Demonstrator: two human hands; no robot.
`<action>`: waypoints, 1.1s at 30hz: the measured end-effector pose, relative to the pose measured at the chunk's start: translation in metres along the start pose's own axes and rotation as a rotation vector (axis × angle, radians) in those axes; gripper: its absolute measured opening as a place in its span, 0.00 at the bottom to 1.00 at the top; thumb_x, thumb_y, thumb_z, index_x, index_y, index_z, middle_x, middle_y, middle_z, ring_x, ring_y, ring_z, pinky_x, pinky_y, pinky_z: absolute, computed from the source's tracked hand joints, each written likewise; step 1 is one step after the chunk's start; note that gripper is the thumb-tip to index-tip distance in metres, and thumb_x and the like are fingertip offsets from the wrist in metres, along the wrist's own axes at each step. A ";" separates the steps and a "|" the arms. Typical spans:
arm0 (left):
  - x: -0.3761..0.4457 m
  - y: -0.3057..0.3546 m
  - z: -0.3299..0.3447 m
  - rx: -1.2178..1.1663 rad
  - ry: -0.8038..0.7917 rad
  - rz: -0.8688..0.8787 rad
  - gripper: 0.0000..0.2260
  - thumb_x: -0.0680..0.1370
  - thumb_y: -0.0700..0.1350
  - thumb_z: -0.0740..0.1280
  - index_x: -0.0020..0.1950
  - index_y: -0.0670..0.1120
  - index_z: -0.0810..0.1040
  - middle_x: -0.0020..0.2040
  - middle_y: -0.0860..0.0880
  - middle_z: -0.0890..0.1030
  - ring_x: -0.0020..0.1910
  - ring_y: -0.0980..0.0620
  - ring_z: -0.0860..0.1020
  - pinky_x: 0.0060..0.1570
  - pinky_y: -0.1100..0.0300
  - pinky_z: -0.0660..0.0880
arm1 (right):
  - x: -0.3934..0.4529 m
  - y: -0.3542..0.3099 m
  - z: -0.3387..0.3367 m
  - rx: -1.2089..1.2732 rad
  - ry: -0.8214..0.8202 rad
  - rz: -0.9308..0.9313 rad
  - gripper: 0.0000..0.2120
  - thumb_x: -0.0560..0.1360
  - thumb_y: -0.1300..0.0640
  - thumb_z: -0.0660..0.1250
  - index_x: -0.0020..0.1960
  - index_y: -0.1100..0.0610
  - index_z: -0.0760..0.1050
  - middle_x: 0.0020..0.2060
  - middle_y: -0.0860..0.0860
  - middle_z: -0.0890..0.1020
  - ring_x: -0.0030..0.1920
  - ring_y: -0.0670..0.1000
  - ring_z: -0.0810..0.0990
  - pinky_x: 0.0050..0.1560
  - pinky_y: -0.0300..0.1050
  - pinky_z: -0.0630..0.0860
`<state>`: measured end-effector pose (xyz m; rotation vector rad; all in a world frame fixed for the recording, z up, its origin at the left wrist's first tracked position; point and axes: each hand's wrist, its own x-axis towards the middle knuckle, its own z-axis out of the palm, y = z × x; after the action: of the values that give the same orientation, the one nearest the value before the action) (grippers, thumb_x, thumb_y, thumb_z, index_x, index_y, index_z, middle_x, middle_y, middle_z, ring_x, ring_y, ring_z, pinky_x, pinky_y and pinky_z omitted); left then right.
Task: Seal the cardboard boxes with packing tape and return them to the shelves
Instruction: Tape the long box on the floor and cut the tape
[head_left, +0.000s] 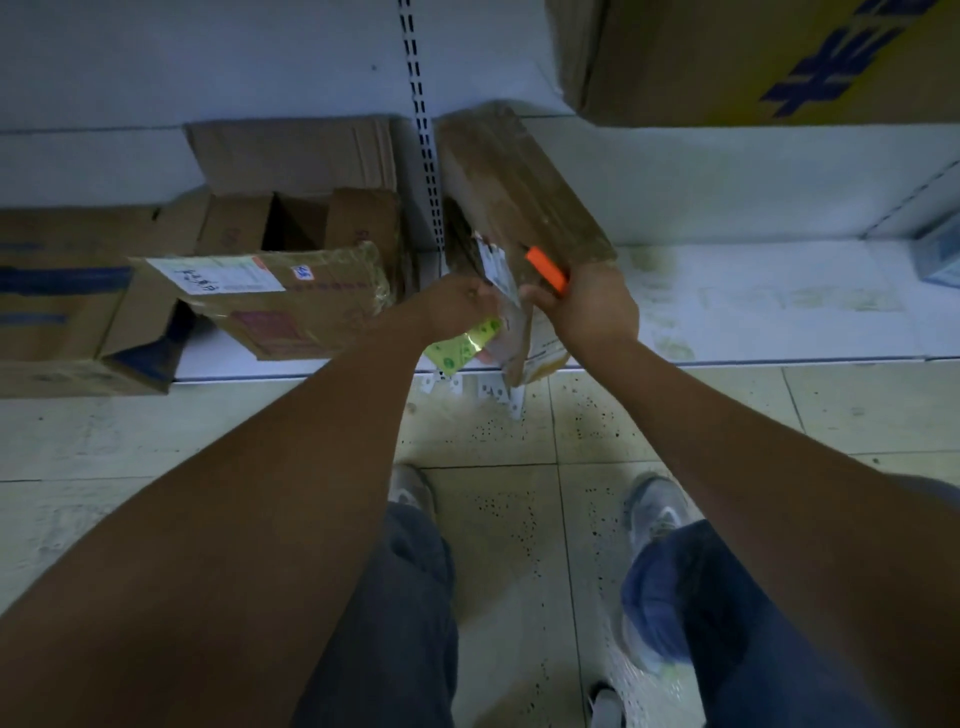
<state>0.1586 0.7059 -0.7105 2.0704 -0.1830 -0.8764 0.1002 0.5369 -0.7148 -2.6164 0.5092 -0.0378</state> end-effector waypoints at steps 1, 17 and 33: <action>-0.013 0.004 -0.003 -0.083 -0.015 -0.027 0.09 0.84 0.42 0.63 0.51 0.38 0.79 0.50 0.36 0.83 0.45 0.39 0.83 0.44 0.45 0.82 | -0.006 -0.001 -0.006 0.034 0.002 0.002 0.20 0.76 0.38 0.67 0.47 0.56 0.74 0.35 0.51 0.75 0.39 0.55 0.78 0.37 0.46 0.70; -0.274 0.065 0.010 -0.313 0.353 0.458 0.08 0.83 0.42 0.62 0.52 0.44 0.80 0.40 0.50 0.85 0.33 0.51 0.82 0.32 0.60 0.80 | -0.187 -0.093 -0.163 1.079 -0.292 -0.066 0.05 0.75 0.56 0.74 0.48 0.56 0.82 0.25 0.48 0.72 0.25 0.47 0.66 0.27 0.41 0.65; -0.322 0.096 0.027 -0.361 0.315 0.592 0.08 0.83 0.42 0.63 0.52 0.43 0.82 0.40 0.44 0.84 0.36 0.46 0.83 0.36 0.51 0.79 | -0.224 -0.095 -0.226 0.895 -0.282 -0.206 0.06 0.72 0.57 0.77 0.46 0.54 0.82 0.30 0.44 0.80 0.24 0.42 0.71 0.27 0.37 0.68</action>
<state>-0.0808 0.7645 -0.4801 1.6477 -0.4079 -0.1981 -0.1006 0.5954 -0.4574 -1.7422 0.0731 0.0311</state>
